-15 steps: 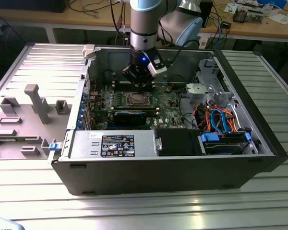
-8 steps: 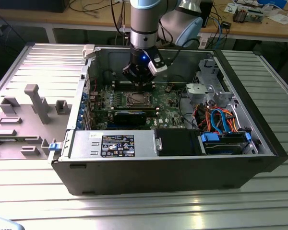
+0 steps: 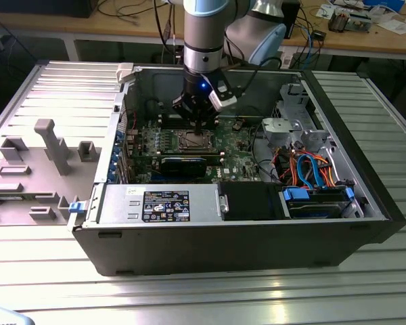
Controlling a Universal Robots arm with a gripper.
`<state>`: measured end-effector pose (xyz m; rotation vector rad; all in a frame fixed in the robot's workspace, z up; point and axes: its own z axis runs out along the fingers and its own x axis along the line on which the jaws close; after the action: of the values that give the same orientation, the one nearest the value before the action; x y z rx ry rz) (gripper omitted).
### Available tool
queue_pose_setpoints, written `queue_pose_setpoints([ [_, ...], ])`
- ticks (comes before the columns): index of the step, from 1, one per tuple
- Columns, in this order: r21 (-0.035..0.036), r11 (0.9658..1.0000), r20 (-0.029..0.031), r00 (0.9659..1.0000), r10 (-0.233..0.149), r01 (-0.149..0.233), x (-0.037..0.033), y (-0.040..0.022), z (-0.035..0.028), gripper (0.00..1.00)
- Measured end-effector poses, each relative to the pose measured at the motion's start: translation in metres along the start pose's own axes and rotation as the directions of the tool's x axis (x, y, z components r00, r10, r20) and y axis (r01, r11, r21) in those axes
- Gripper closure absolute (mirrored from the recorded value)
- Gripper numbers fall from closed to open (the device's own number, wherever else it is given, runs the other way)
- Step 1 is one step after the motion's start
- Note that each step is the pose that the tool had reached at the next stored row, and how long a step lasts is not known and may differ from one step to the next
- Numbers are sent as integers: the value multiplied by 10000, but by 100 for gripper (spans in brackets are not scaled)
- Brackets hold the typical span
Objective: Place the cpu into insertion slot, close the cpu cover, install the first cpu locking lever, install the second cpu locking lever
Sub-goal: 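Install the first cpu locking lever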
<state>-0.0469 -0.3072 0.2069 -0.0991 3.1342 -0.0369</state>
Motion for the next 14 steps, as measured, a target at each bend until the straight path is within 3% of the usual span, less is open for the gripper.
queue_pose_setpoints([
  [14, 1, 10000, 0, 10000, 0, 0, 2, -41, -39, 89],
])
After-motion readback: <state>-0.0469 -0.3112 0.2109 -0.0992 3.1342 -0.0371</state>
